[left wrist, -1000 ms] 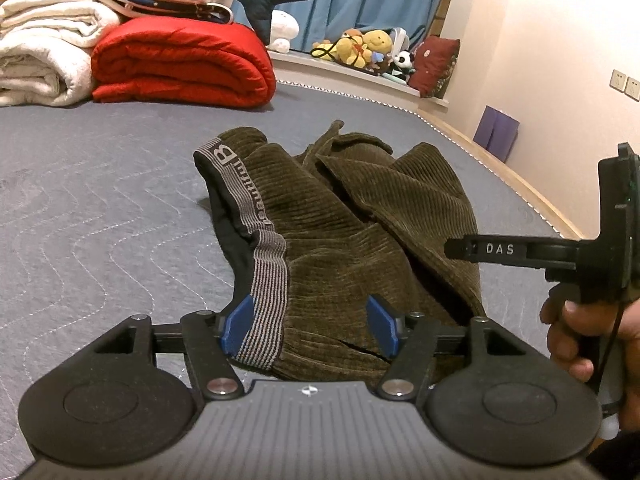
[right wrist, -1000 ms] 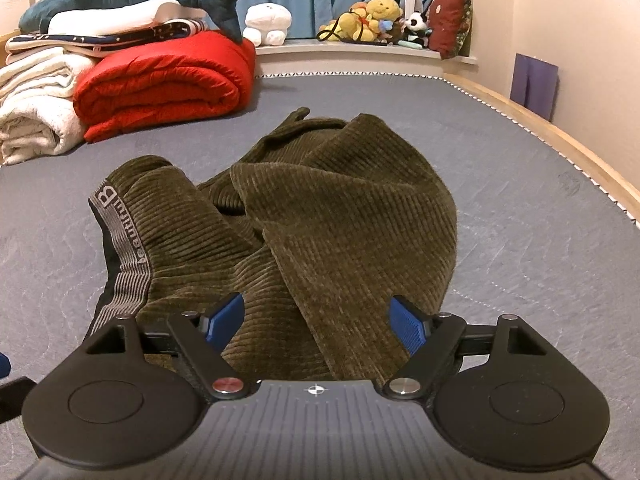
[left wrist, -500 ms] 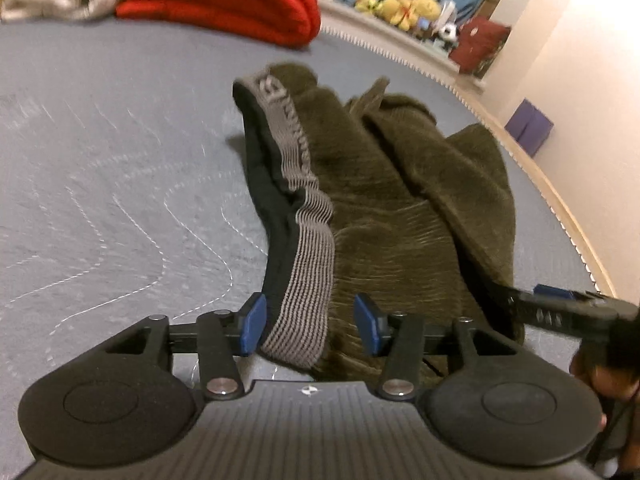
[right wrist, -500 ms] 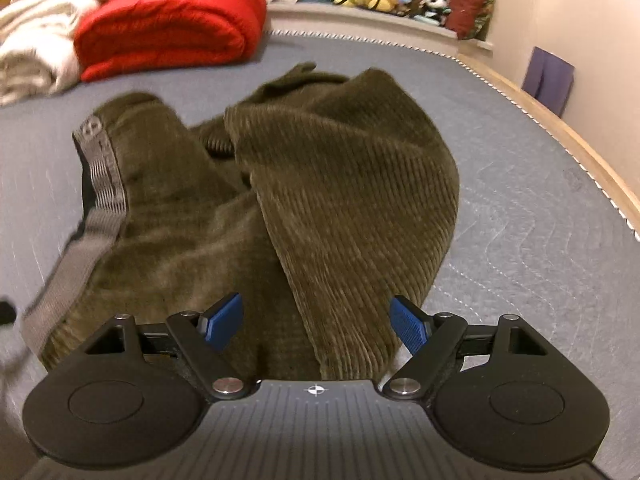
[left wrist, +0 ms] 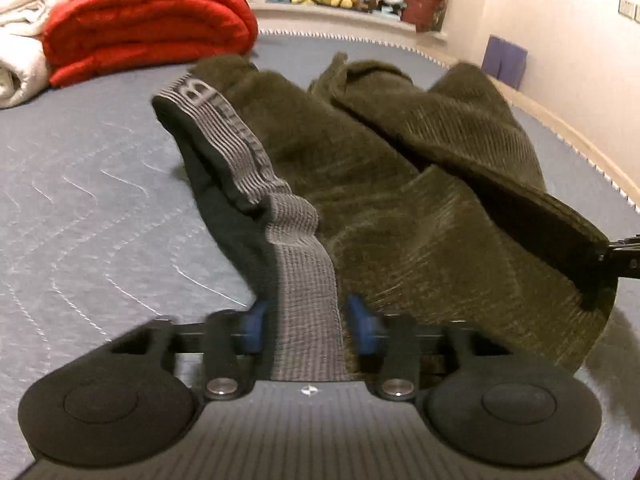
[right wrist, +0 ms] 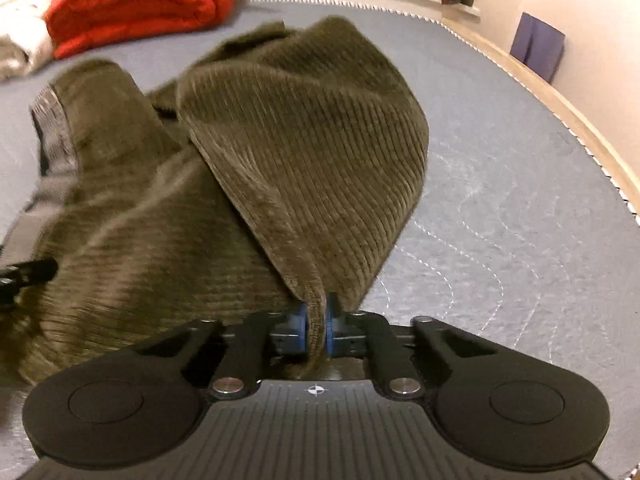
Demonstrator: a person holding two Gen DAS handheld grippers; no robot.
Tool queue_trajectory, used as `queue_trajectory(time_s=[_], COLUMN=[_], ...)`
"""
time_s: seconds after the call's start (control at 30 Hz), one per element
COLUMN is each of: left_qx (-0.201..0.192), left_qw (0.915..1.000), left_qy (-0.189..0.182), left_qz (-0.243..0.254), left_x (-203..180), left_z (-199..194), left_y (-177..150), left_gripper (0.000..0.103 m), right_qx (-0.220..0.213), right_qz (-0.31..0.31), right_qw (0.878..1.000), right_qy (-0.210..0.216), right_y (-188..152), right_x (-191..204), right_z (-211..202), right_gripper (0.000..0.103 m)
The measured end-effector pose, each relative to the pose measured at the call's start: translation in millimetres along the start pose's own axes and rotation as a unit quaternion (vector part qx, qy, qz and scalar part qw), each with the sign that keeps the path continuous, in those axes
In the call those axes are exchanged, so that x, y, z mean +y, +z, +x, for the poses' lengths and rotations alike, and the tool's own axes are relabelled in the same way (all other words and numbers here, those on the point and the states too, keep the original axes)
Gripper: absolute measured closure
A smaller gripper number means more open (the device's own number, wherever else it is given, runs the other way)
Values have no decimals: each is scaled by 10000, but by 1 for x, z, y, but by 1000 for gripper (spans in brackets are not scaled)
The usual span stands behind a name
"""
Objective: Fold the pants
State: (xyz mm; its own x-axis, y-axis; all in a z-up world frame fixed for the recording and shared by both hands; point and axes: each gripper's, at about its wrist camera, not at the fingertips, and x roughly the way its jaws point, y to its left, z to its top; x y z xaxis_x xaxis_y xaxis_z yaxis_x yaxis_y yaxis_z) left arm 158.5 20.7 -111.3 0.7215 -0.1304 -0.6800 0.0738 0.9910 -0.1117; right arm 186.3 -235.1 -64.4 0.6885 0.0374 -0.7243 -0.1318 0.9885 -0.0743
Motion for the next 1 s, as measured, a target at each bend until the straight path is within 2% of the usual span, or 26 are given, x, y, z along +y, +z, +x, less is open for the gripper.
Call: queue_trajectory(time_s=[0.1, 0.23, 0.33, 0.43, 0.53, 0.67, 0.7, 0.73, 0.77, 0.8, 0.83, 0.87, 0.9, 0.93, 1.0], left_qx=[-194, -605, -651, -634, -449, 5, 126, 353, 674, 954, 1018, 906, 761, 596, 338], left_qw=[9985, 9969, 9948, 9925, 9919, 9857, 9849, 9834, 9796, 9741, 9695, 9672, 9674, 9687, 9741], left_qy=[-363, -281, -105, 120, 503, 930, 956, 967, 1025, 1179, 1449, 1692, 1770, 1731, 1446], left_qz=[-363, -421, -782, -1035, -1079, -1403, -1440, -1497, -1594, -1680, -1694, -1661, -1647, -1678, -1704], left_x=[17, 33, 66, 105, 140, 194, 205, 214, 222, 228, 231, 231, 229, 227, 220], left_z=[-23, -67, -98, -138, -177, -212, -215, -214, -209, -207, -211, -219, -227, -236, -252], left_y=[2, 6, 14, 15, 8, -15, -17, -20, -24, -28, -29, -27, -24, -20, -12], left_gripper=[74, 76, 78, 79, 80, 79, 75, 70, 57, 56, 56, 54, 49, 48, 48], right_qx=[-358, -673, -835, -853, -822, -687, -594, -453, -276, -78, 52, 110, 106, 54, -135], right_qz=[185, 343, -58, -607, -1218, -2208, -2405, -2595, -2793, -2998, -3151, -3249, -3258, -3161, -2718], right_qw=[9989, 9945, 9887, 9758, 9540, 9039, 8927, 8841, 8793, 8767, 8753, 8739, 8726, 8741, 8830], right_qy=[238, 726, 1242, 1918, 2612, 3598, 3766, 3860, 3848, 3762, 3669, 3615, 3636, 3687, 3824], right_y=[0, -1, -9, -18, -28, -45, -50, -54, -58, -63, -66, -67, -64, -58, -44], right_x=[-7, -8, 9, 39, 73, 124, 136, 148, 159, 169, 176, 179, 178, 174, 159], right_z=[-22, -52, -72, -86, -100, -119, -121, -121, -120, -116, -114, -113, -113, -115, -121], right_gripper=[95, 96, 96, 96, 96, 96, 96, 96, 91, 88, 88, 86, 82, 79, 60])
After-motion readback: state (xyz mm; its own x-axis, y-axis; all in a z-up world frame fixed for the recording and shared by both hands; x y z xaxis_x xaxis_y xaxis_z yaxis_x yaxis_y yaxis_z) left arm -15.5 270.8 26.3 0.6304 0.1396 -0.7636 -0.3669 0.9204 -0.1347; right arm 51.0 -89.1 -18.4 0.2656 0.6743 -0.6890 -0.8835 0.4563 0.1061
